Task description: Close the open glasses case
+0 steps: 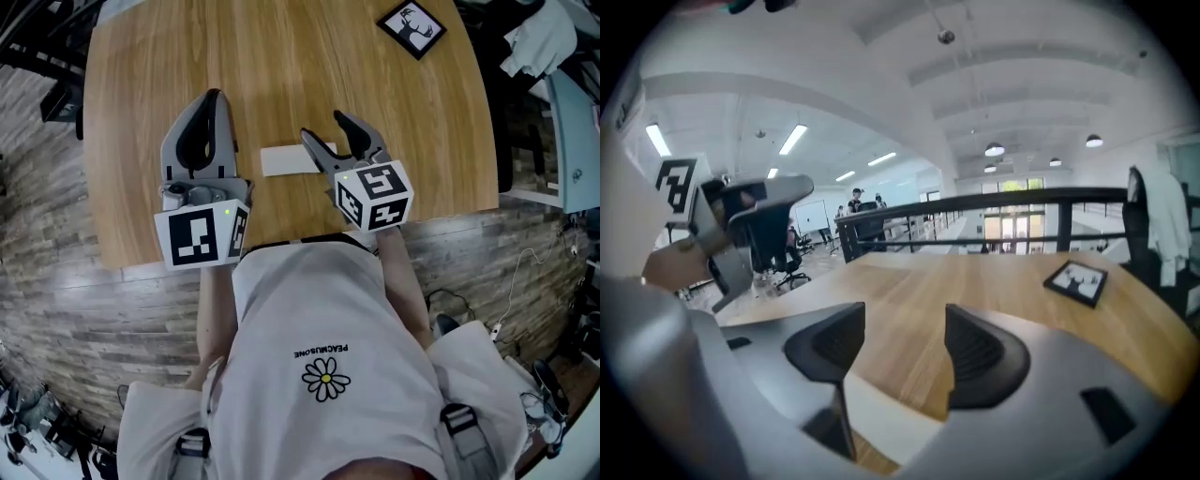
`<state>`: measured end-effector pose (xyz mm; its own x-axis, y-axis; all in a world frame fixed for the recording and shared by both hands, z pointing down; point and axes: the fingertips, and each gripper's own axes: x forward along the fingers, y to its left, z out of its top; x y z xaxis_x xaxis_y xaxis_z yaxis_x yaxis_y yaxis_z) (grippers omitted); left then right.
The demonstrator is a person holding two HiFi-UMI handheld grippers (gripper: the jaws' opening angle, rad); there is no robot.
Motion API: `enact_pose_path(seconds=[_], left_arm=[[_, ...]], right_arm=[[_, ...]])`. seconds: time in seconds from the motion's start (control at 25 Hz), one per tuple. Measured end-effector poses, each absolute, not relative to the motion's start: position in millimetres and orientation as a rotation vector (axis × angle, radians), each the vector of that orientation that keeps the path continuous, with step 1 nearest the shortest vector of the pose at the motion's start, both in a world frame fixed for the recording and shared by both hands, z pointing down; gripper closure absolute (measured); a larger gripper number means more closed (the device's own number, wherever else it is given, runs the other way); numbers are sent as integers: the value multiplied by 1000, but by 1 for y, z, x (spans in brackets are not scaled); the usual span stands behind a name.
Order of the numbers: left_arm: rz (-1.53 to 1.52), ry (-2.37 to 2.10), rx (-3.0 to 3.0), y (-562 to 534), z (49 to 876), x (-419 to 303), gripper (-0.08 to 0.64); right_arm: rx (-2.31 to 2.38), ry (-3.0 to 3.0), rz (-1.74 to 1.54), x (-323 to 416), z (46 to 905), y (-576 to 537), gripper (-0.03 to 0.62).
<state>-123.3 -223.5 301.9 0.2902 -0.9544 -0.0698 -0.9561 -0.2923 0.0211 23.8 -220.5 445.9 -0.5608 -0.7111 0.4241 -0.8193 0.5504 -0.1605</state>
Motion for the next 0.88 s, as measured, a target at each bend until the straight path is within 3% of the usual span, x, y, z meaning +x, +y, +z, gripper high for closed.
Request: enact_pose_path(seconds=[0.08,0.44,0.88], left_arm=[[113,1848,-2494,-222,297,-123,543],[96,1760,-2431,-214,270,-109,543],[169,1736,-2444,-207,251,-94,543]], right_arm=[[1350,-2544,367,27,403,-237,336],[1638,-2709,-106,44,280,-236,572],[1717,-2712,-114,50,283,-220,584]])
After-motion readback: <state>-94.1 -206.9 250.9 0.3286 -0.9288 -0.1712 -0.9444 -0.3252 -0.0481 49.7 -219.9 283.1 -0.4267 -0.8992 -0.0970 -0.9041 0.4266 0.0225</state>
